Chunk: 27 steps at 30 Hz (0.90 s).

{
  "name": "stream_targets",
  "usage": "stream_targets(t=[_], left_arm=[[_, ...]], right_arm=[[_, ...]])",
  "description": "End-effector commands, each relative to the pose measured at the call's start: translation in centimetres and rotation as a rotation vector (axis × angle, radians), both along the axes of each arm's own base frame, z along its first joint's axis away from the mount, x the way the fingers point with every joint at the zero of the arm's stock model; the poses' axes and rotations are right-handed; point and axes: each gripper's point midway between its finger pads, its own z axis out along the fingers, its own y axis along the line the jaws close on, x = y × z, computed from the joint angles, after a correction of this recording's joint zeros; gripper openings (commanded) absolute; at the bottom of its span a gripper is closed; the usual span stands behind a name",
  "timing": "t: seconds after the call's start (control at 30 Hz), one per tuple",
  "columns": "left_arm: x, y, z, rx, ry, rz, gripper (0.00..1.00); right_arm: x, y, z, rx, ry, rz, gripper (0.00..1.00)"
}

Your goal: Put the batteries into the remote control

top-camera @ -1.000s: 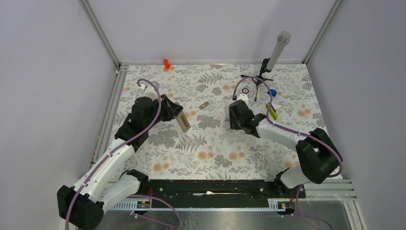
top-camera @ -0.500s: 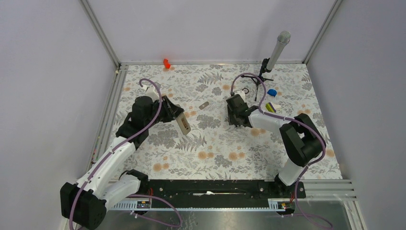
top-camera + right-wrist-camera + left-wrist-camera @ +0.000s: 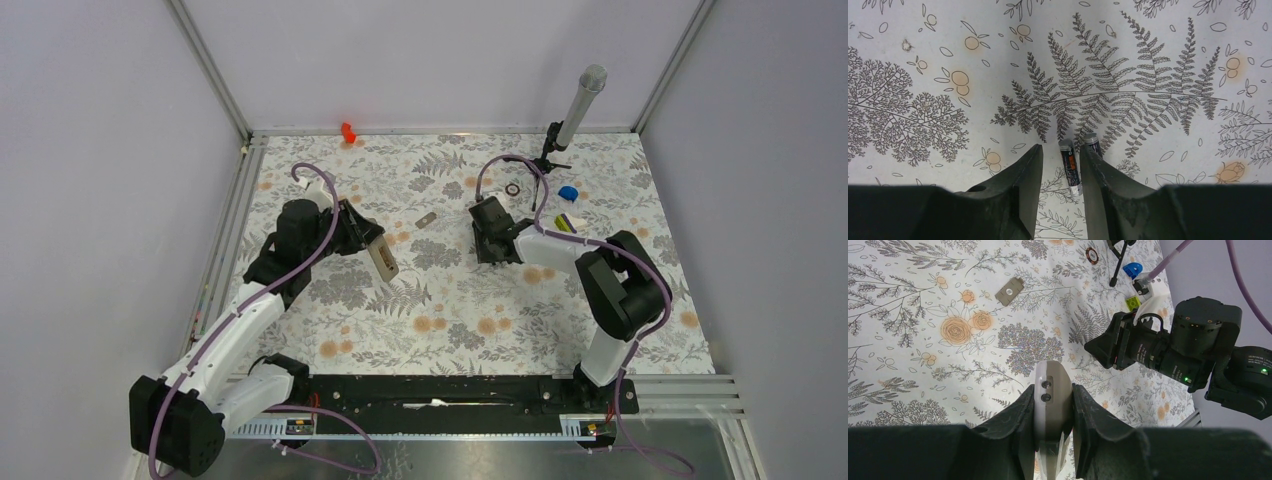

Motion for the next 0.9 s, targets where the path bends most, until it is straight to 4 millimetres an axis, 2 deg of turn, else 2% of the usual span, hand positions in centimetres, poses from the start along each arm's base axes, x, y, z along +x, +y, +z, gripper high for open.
stream_targets(t=[0.0,0.33,0.57,0.87], left_arm=[[0.5,-0.4,1.7,-0.039,-0.061,-0.016,0.0],[0.5,-0.2,1.7,-0.04,-0.06,-0.013,0.0],[0.4,-0.1,1.4,-0.04,-0.053,-0.008,0.0],[0.6,-0.2,1.1,-0.046,-0.044,-0.012,0.0]], right_arm=[[0.8,1.2,0.5,0.033,-0.004,0.025,0.41],[-1.3,3.6,-0.2,0.151,0.092,0.128,0.41],[-2.9,2.8,-0.7,0.156,0.12,0.12,0.39],[-4.3,2.6,-0.2,0.185,0.153,0.098,0.4]])
